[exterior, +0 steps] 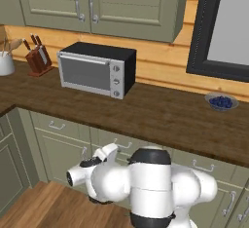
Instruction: Take a straw from the drawer in front and place it inside the glass cup on the dining counter.
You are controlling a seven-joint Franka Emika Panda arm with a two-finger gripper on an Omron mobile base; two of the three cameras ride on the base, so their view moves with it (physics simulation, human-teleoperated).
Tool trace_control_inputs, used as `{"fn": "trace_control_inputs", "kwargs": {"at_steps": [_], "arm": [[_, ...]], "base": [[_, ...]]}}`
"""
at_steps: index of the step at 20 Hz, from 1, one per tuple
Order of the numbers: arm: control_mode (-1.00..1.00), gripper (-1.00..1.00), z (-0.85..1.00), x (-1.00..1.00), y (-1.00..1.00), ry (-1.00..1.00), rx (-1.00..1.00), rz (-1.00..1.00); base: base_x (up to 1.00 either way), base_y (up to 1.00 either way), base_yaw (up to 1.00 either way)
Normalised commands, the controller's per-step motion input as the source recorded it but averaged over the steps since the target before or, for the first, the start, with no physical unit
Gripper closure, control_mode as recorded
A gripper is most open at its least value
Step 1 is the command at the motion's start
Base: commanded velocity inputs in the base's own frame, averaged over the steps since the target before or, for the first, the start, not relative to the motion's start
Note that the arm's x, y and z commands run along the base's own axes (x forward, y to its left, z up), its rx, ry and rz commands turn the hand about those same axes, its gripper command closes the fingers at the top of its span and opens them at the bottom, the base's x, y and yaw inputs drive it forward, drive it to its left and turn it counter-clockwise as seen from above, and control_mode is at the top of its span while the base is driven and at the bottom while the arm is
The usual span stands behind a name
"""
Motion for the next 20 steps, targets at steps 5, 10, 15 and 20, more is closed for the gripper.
{"fn": "trace_control_inputs", "kwargs": {"at_steps": [5, 10, 15, 20], "arm": [[-1.0, -1.0, 0.08, 0.36, -0.38, 0.03, 0.01, 0.02], [-1.0, -1.0, 0.07, 0.26, -0.46, 0.06, 0.03, 0.09], [-1.0, -1.0, -0.31, 0.14, -0.29, 0.08, 0.0, 0.11], [-1.0, -1.0, -0.12, 0.21, -0.24, 0.06, 0.0, 0.11]], "base": [[0.0, 0.0, 0.0], [0.0, 0.0, 0.0], [0.0, 0.0, 0.0], [0.0, 0.0, 0.0]]}}
